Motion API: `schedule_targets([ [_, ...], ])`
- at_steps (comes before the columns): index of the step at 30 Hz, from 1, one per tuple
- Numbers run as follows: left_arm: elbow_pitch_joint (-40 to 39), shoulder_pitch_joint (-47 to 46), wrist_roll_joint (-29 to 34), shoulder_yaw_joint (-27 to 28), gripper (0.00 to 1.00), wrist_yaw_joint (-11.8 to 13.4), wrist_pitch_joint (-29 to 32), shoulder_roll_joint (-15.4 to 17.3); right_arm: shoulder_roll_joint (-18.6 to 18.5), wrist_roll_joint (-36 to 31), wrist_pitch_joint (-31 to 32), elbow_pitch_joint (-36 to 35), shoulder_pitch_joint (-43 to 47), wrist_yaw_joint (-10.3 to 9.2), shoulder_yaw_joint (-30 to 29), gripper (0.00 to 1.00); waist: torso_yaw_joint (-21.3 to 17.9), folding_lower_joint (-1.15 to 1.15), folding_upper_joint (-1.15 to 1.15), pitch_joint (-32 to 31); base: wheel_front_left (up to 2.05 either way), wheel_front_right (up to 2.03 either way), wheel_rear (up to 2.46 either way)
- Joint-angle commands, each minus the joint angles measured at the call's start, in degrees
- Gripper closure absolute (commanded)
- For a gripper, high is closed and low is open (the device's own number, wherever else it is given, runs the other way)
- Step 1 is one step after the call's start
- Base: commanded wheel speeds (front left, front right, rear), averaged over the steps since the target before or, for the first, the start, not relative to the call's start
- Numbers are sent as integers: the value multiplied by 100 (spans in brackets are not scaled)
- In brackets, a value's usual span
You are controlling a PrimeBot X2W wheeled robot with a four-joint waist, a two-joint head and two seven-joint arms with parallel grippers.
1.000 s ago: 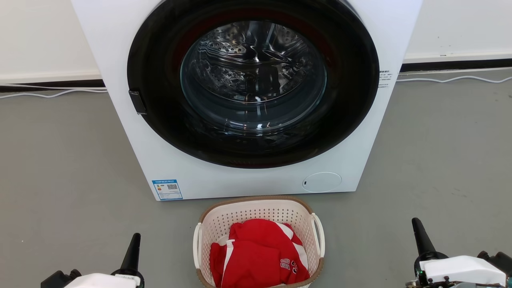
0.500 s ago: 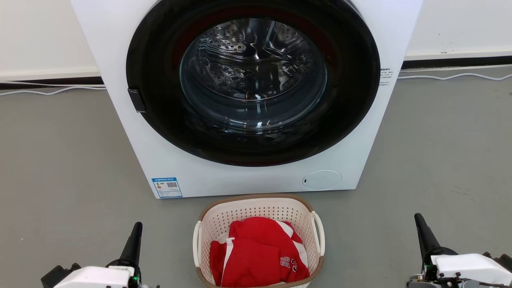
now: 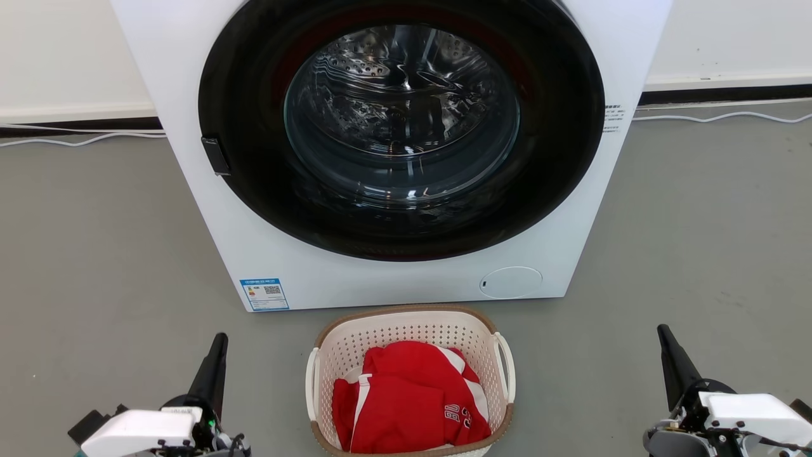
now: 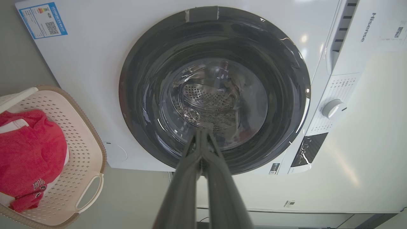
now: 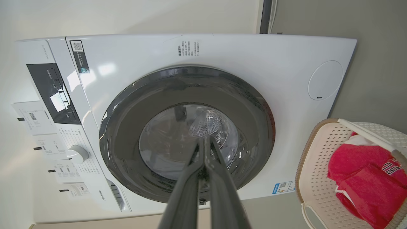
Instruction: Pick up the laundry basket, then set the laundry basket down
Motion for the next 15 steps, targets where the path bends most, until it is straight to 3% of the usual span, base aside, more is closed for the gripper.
schedule_targets([
  [1, -203, -367, -177, 179, 100, -60, 66, 59, -29, 219, 97, -236, -330, 41, 92, 100, 0, 0, 0, 5, 0, 0, 0],
  [15, -211, -379, -254, 182, 100, -66, 87, 58, -29, 313, 118, -249, -336, 42, 88, 100, 0, 0, 0, 9, 0, 0, 0],
])
